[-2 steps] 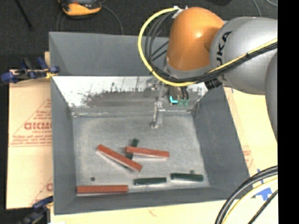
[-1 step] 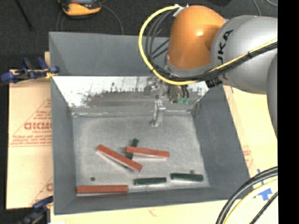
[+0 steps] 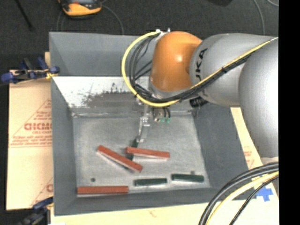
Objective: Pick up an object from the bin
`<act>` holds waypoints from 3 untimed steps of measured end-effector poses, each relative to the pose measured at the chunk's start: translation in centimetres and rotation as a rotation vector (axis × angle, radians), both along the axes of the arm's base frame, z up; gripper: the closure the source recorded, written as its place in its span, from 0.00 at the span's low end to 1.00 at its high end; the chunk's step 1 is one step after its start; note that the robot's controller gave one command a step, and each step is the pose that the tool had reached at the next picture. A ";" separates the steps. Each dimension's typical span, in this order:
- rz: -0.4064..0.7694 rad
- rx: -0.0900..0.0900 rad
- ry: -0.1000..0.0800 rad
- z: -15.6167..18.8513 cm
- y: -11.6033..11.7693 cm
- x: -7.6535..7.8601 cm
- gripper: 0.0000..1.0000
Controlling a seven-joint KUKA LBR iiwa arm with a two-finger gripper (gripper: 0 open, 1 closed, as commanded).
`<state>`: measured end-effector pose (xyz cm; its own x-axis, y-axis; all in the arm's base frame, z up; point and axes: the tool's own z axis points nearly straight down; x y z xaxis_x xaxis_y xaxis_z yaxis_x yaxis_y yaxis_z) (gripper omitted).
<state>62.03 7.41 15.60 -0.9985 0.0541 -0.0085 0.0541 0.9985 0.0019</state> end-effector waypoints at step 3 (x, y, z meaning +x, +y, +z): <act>-0.050 -0.001 0.004 -7.8 5.1 -7.6 0.00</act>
Offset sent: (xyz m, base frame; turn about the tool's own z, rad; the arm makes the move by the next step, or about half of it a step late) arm -0.0558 0.0383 -0.0467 0.0984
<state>54.39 12.56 7.80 -0.9946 0.1039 -0.0042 0.1039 0.9946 0.0007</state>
